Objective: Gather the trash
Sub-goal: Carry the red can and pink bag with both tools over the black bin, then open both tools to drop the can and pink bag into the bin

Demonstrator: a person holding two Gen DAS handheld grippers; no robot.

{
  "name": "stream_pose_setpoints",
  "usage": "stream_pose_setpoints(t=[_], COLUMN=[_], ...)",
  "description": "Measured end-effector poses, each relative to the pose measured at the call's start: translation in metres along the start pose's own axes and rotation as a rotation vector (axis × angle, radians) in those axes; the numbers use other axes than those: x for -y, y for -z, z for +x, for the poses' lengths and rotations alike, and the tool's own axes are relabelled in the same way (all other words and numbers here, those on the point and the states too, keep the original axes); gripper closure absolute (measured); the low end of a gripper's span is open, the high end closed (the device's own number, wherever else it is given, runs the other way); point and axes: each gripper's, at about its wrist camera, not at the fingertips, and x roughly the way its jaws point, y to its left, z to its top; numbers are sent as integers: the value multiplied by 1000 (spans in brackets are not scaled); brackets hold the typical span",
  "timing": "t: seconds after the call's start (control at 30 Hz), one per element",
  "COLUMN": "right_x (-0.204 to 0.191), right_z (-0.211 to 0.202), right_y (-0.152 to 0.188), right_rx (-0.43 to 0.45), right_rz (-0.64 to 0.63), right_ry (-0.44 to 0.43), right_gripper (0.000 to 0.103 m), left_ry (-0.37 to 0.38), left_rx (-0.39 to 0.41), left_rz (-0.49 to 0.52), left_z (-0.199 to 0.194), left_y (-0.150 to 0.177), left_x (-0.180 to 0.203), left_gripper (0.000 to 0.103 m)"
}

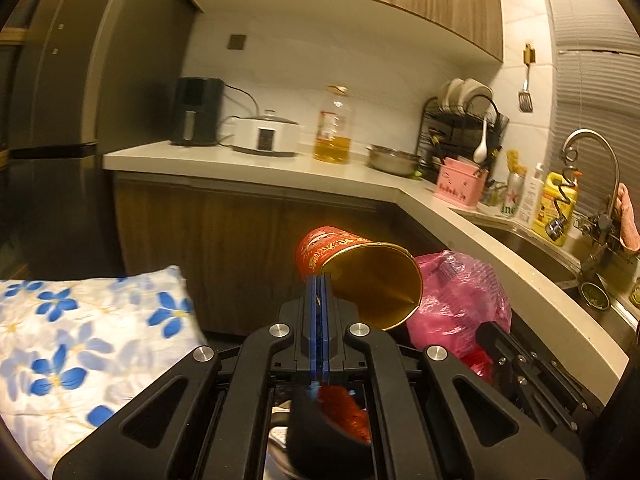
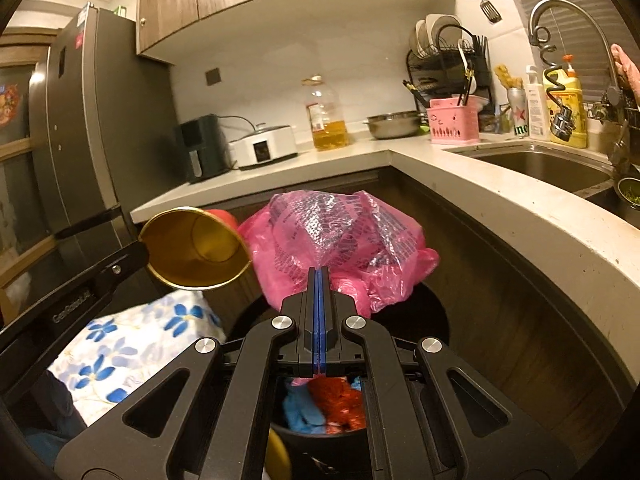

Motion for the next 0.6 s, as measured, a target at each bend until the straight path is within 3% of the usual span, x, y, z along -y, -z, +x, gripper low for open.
stream_pose_setpoints(t=[0.3, 0.37, 0.4, 0.43, 0.47, 0.5, 0.6], right_x=[17, 20, 21, 23, 24, 25, 26], right_z=[17, 21, 22, 23, 23, 23, 22], right_y=[4, 5, 6, 7, 8, 9, 11], right_rx=[-35, -51, -59, -62, -60, -62, -81], right_rz=[15, 24, 31, 36, 38, 40, 41], right_ry=[-8, -9, -12, -13, -8, -2, 11], right_gripper=[102, 93, 80, 66, 60, 57, 45], left_ry=[39, 29, 24, 19, 20, 15, -20], left_rx=[-51, -57, -57, -60, -63, -64, -61], left_rz=[48, 53, 51, 46, 40, 29, 13], left_z=[30, 33, 34, 34, 34, 34, 30], left_y=[12, 15, 15, 16, 16, 17, 19], left_x=[19, 19, 18, 15, 14, 10, -2], left_gripper=[102, 102, 100, 91, 83, 70, 54])
